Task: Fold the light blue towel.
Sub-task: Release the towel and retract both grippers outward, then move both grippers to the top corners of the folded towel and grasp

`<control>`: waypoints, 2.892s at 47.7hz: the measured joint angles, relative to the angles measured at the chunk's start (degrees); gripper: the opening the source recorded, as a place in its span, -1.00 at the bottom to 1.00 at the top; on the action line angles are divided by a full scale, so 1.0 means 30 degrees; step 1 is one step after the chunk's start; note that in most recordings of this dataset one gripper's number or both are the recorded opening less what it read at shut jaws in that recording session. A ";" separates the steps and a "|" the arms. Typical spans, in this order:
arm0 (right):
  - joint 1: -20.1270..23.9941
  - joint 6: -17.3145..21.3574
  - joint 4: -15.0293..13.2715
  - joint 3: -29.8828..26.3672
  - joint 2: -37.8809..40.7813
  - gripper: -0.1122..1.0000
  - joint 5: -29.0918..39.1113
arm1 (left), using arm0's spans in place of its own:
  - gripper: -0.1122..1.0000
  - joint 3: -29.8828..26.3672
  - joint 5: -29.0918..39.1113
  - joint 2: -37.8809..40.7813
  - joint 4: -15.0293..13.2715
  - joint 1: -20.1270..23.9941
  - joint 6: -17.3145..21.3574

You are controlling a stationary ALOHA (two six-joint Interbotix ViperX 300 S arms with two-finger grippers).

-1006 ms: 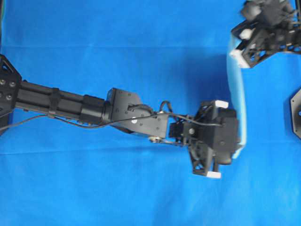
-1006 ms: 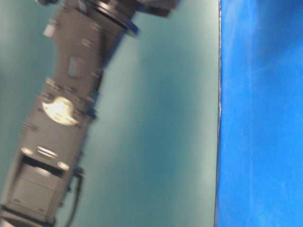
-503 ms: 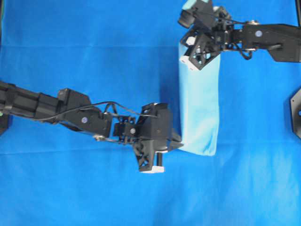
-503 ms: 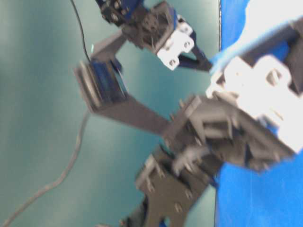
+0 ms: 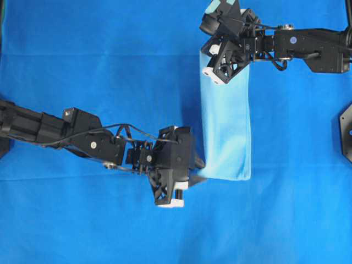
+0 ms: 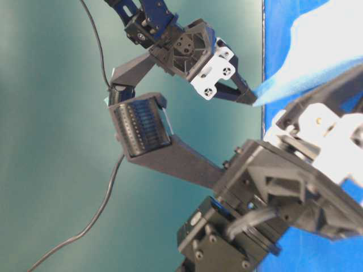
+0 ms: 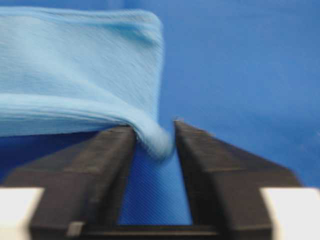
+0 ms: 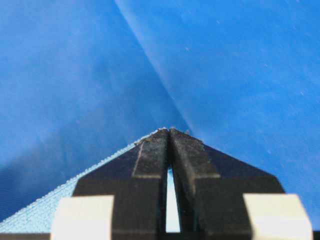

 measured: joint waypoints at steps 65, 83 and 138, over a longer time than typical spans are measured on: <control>0.4600 0.0146 0.0498 0.9961 -1.6406 0.28 -0.0586 | 0.42 1.0811 -0.2637 -1.5820 0.0146 0.3076 0.1289; 0.4658 0.0117 0.0586 1.0693 -1.6113 0.28 -0.1787 | 0.42 1.1543 -0.2988 -1.5938 0.0117 0.3779 0.1289; -0.2725 -0.0146 -0.1787 0.5391 -0.1055 0.28 -0.2344 | 0.42 0.1230 -0.3428 0.0762 0.0117 1.0078 0.1729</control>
